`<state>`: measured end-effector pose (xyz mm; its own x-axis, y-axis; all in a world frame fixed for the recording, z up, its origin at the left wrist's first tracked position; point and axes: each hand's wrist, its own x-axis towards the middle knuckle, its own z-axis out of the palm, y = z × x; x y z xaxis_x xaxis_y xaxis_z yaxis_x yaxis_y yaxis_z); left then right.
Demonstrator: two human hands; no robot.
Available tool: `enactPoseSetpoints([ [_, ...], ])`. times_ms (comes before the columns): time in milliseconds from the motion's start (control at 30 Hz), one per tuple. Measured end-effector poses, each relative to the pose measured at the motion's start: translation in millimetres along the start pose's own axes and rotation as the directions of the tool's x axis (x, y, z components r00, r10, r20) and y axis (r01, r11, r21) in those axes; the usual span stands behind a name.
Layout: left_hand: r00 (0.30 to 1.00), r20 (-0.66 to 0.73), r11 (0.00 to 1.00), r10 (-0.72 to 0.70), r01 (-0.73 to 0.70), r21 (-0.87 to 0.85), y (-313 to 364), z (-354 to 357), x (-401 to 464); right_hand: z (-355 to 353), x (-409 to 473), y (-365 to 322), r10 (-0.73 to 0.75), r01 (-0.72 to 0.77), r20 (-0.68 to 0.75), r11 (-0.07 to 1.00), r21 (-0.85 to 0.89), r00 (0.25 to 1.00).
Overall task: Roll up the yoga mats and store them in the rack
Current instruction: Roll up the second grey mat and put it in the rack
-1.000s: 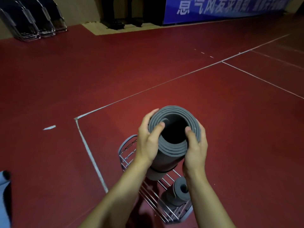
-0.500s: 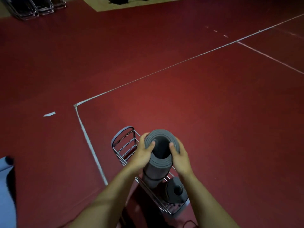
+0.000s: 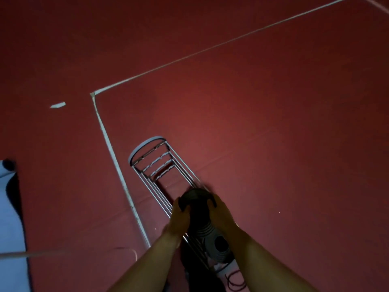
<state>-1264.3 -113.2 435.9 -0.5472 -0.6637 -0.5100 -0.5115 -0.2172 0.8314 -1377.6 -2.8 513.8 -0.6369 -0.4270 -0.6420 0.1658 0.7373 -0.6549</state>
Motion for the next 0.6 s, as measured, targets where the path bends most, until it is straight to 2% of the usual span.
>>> enactPoseSetpoints([
  [67, 0.993, -0.013, 0.992, -0.113, 0.113, -0.048, -16, 3, 6, 7, 11, 8, 0.031, -0.030, 0.024, 0.999, -0.018, 0.999],
  [200, 0.953, -0.039, 0.937, -0.300, 0.287, -0.200, 0, 10, -5, 20, 38, 26, 0.109, -0.102, 0.102, 0.992, -0.074, 0.989],
  [333, 0.908, -0.003, 0.881, -0.420, 0.407, -0.240, -12, 14, 5, 30, 59, 36, 0.198, -0.184, 0.153, 0.978, -0.098, 0.968],
  [467, 0.893, -0.056, 0.888, -0.447, 0.435, -0.151, -25, 15, 14, 46, 75, 52, 0.237, -0.232, 0.142, 0.971, -0.051, 0.961],
  [600, 0.907, -0.111, 0.912, -0.406, 0.410, 0.017, -34, 9, 21, 52, 75, 45, 0.280, -0.277, 0.112, 0.960, -0.046, 0.953],
])
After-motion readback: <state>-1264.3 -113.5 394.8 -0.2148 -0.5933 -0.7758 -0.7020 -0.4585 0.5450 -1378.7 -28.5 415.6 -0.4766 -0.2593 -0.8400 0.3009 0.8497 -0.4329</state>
